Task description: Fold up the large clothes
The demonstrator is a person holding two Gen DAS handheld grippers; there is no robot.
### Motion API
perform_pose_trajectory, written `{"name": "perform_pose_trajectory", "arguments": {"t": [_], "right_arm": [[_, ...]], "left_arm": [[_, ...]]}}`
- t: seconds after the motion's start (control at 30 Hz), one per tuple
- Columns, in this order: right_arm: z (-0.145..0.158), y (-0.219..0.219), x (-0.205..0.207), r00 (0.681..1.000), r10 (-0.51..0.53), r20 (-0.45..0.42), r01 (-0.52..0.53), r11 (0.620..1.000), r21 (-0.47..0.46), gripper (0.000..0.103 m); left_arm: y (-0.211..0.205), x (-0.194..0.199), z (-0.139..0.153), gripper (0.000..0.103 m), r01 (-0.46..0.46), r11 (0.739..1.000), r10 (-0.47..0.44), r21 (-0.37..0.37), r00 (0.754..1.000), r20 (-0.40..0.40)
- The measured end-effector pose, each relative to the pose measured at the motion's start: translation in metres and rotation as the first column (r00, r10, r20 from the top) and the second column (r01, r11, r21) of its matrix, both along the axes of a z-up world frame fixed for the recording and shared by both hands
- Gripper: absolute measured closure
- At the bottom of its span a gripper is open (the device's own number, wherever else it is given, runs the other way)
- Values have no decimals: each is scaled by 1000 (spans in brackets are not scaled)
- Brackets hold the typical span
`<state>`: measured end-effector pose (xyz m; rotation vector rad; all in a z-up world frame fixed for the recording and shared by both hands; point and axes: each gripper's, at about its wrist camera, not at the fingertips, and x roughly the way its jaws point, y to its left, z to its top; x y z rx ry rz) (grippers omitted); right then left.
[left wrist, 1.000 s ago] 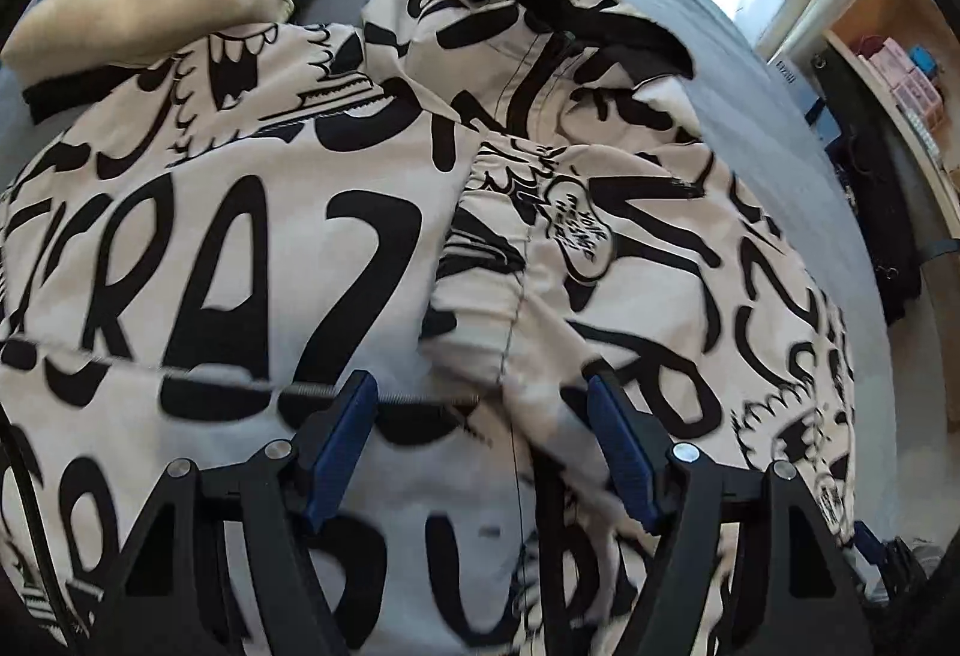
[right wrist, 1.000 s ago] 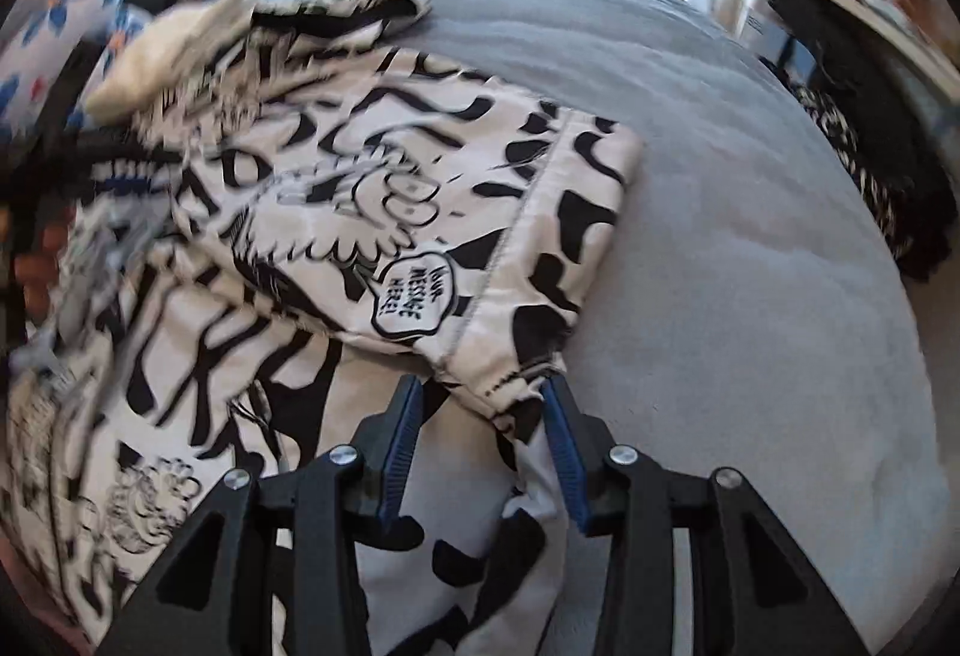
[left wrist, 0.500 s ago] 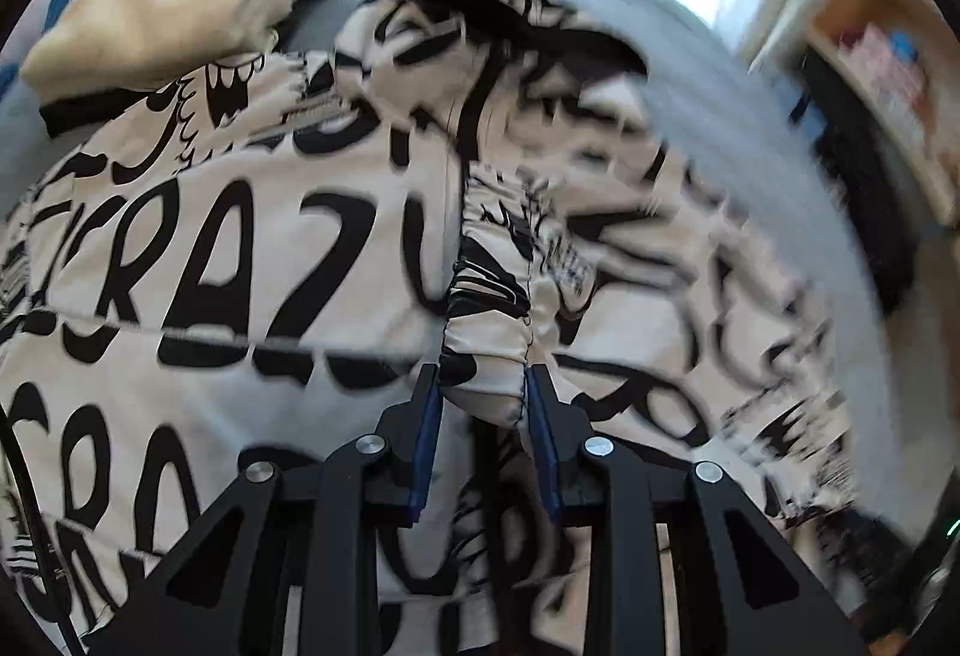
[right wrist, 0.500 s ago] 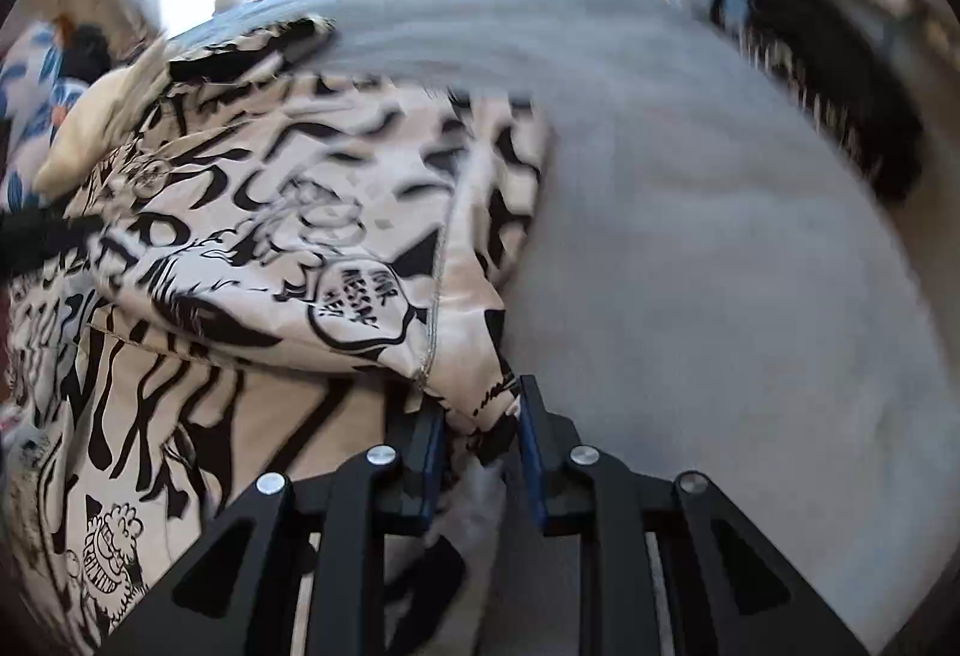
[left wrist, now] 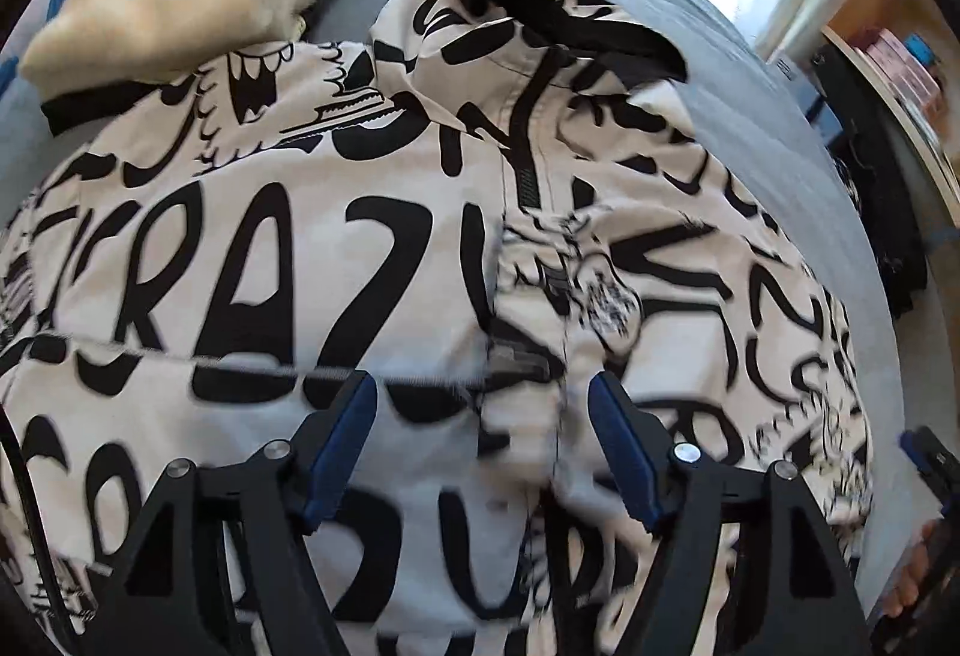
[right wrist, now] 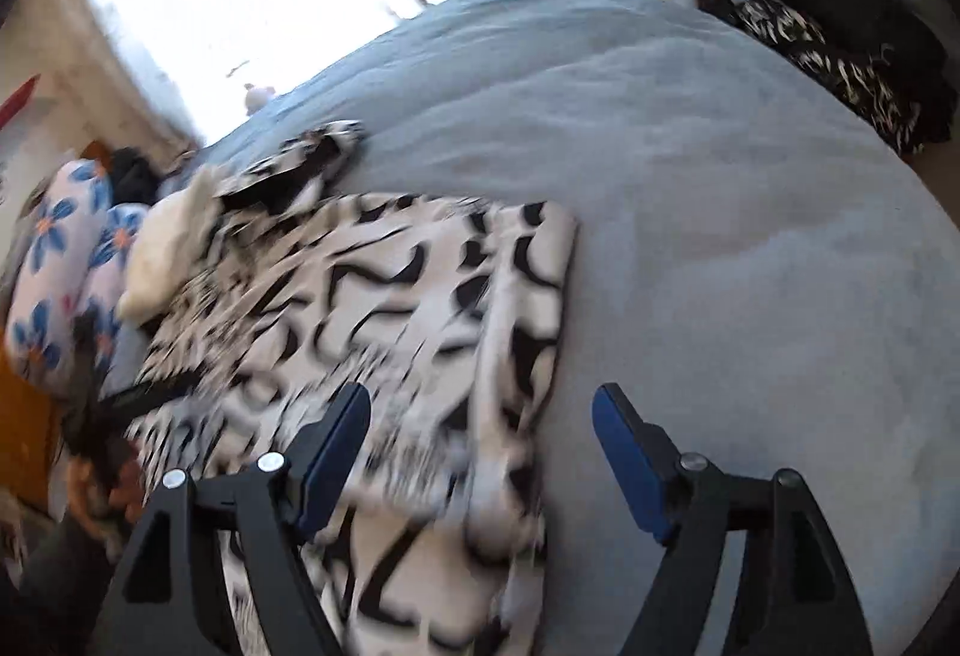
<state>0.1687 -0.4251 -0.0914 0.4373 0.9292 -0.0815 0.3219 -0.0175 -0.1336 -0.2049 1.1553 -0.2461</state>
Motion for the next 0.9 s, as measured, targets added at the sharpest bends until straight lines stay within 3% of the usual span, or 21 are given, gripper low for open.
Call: {"name": "perform_pose_trajectory", "arguments": {"t": [0.17, 0.27, 0.33, 0.37, 0.4, 0.47, 0.57, 0.7, 0.77, 0.9], "right_arm": [[-48, -19, 82, 984, -86, -154, 89, 996, 15, 27], [-61, -15, 102, 981, -33, -191, 36, 999, 14, 84], [-57, -8, 107, 984, -33, -177, 16, 995, -97, 87], [-57, -4, 110, 985, -41, -168, 10, 984, -180, 95], [-60, -3, 110, 983, -52, -177, 13, 976, -217, 96], [-62, -9, 108, 980, -64, -188, 28, 982, -188, 95], [-44, -7, 94, 979, -103, -174, 61, 971, -231, 89], [-13, 30, 63, 994, -43, -99, 14, 961, -275, 89], [-8, 58, 51, 996, 25, -84, -43, 973, -227, 89], [-12, 129, 33, 977, 200, -73, -207, 973, -105, 89]], "left_arm": [[-10, 16, -14, 32, -13, 1000, 13, 8, 1000, -18], [-22, 18, -15, 36, 13, 999, -14, 52, 1000, 20], [-30, 19, -17, 39, 40, 994, -44, 99, 998, 44], [-34, 20, -19, 39, 45, 991, -52, 124, 997, 54], [-37, 20, -21, 39, 48, 988, -57, 146, 996, 61], [-41, 18, -20, 38, 55, 982, -69, 182, 995, 70], [-47, 14, -12, 38, 67, 970, -89, 233, 992, 86], [-54, -11, 19, 38, 30, 937, -111, 347, 970, 217], [-55, -26, 34, 38, 33, 941, -125, 338, 958, 257], [-73, -57, 46, 38, 108, 969, -166, 222, 951, 259]]}}
